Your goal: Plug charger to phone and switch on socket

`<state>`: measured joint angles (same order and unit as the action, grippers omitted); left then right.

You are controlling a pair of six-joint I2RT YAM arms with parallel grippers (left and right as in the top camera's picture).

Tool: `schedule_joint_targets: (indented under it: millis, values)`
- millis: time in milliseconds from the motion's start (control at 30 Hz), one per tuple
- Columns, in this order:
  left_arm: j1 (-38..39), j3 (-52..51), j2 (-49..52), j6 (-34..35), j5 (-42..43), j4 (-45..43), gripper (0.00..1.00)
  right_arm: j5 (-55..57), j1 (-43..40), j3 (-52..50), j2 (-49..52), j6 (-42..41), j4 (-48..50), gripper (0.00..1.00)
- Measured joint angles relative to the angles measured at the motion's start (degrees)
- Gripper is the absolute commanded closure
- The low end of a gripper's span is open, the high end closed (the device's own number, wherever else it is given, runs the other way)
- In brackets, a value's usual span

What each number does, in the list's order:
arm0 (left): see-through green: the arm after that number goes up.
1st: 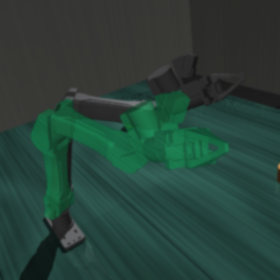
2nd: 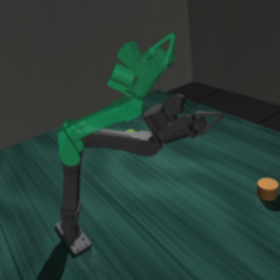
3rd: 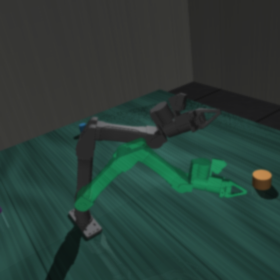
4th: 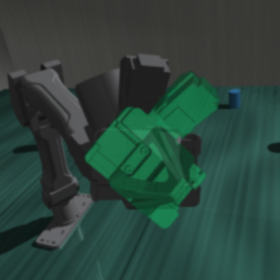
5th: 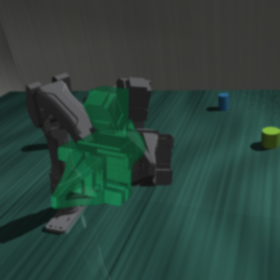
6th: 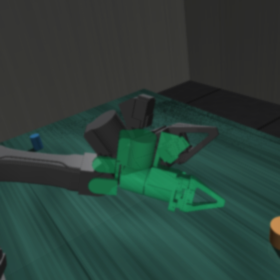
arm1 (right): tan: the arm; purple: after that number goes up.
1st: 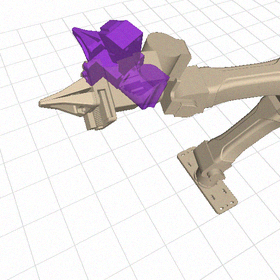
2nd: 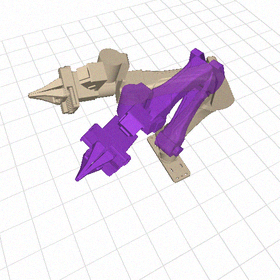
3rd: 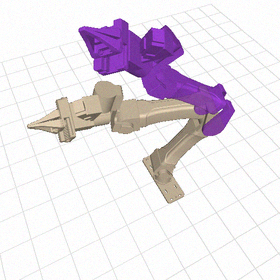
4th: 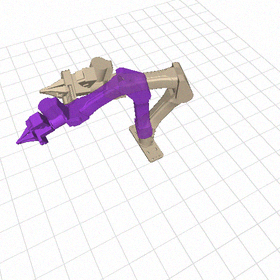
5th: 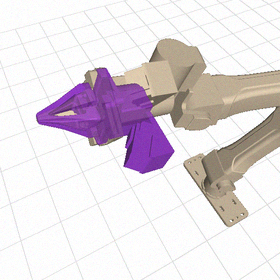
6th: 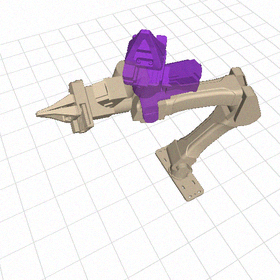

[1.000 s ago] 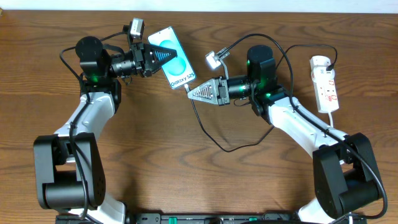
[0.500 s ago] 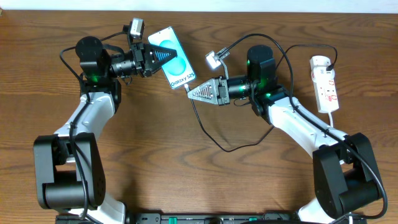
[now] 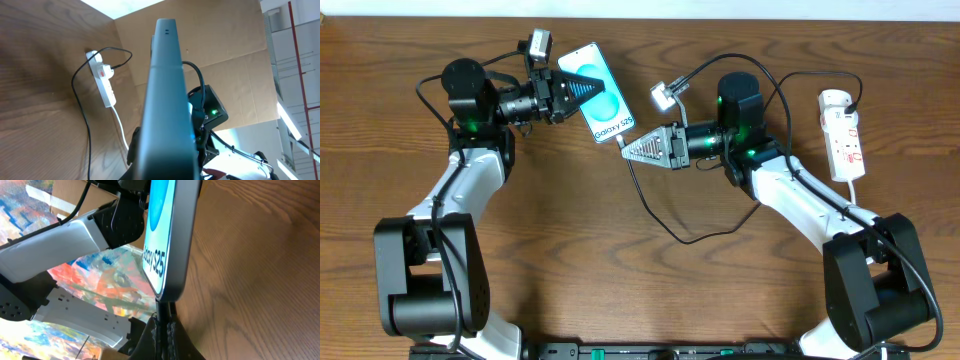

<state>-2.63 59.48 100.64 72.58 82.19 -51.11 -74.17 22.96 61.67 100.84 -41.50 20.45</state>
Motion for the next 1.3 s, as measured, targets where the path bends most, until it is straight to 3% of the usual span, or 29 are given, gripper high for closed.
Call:
schedule_joint_targets:
  millis: [1300]
  values:
    - [0.0,0.0,0.0,-0.8,0.0,-0.1,0.93,0.0,0.0,0.0,0.0,0.0,0.0,0.99]
